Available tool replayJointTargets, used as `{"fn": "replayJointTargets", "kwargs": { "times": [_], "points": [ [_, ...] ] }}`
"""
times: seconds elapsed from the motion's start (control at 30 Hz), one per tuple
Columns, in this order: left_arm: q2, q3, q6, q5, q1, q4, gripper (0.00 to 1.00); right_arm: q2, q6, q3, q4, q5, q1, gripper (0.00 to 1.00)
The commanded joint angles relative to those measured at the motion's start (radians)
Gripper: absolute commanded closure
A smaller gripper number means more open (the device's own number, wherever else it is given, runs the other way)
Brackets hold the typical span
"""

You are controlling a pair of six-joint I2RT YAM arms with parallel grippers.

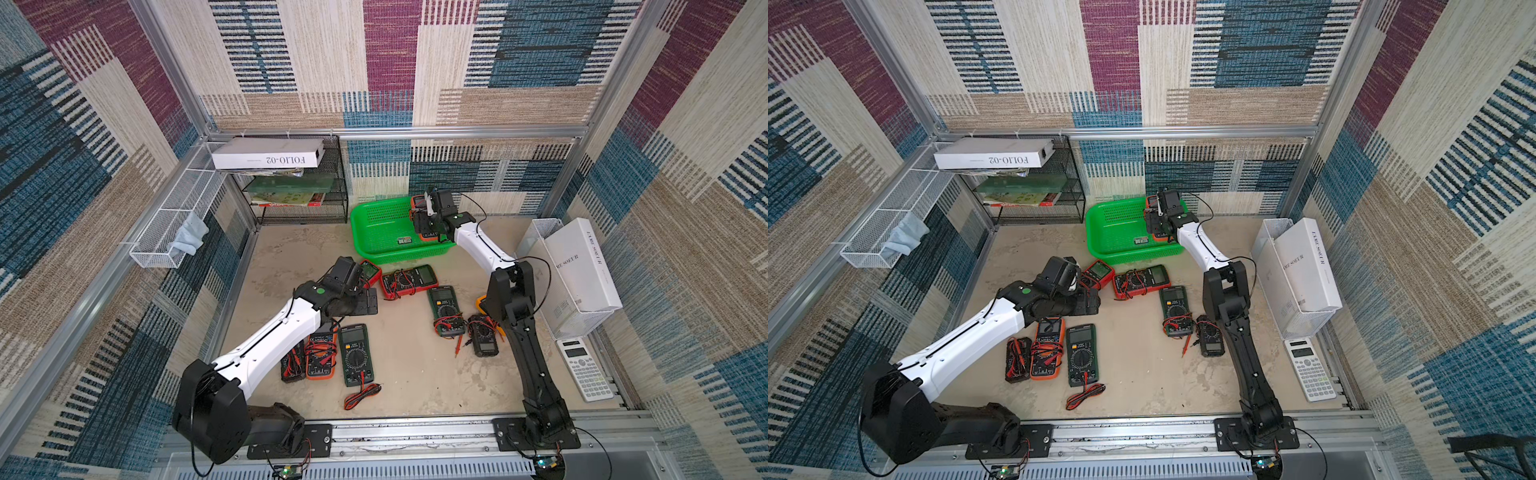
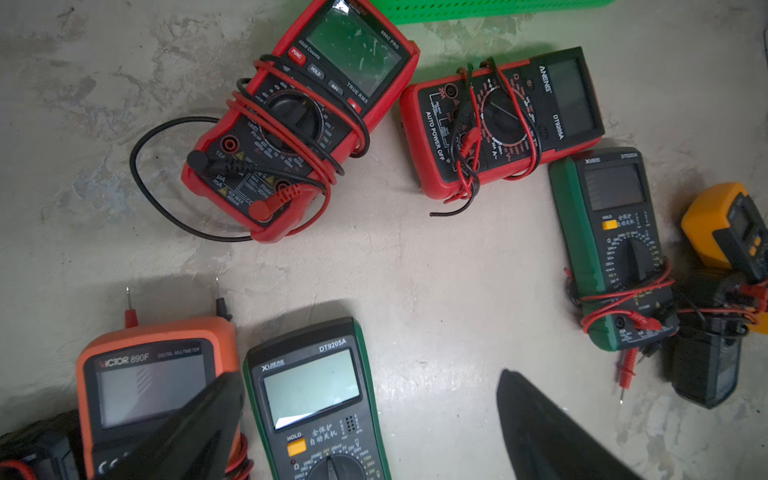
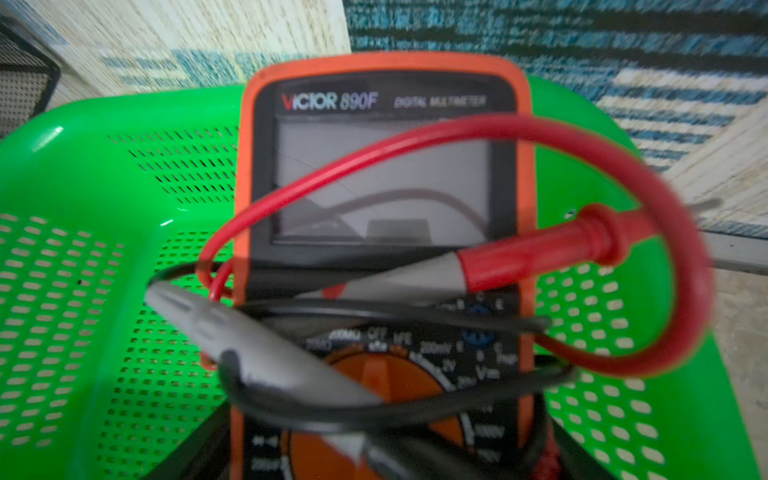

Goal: Put the multimeter into the basket
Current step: Place the multimeter in the basket.

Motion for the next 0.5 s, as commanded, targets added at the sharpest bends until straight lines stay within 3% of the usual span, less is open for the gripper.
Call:
{"fn": "replayJointTargets", "kwargs": {
  "times": [0.0,0.47],
  "points": [
    [-0.003,-0.001,-0.010,-0.003,-0.004,0.001,0.00,0.008,-0.024,0.009,0.030,0.022,0.000,0.33],
    [0.002,-0.002,-0.018,-0.015,-0.028,0.001,0.00,-0.061,-0.037,-0.154,0.041,0.069,-0.007,0.33]
  ]
}}
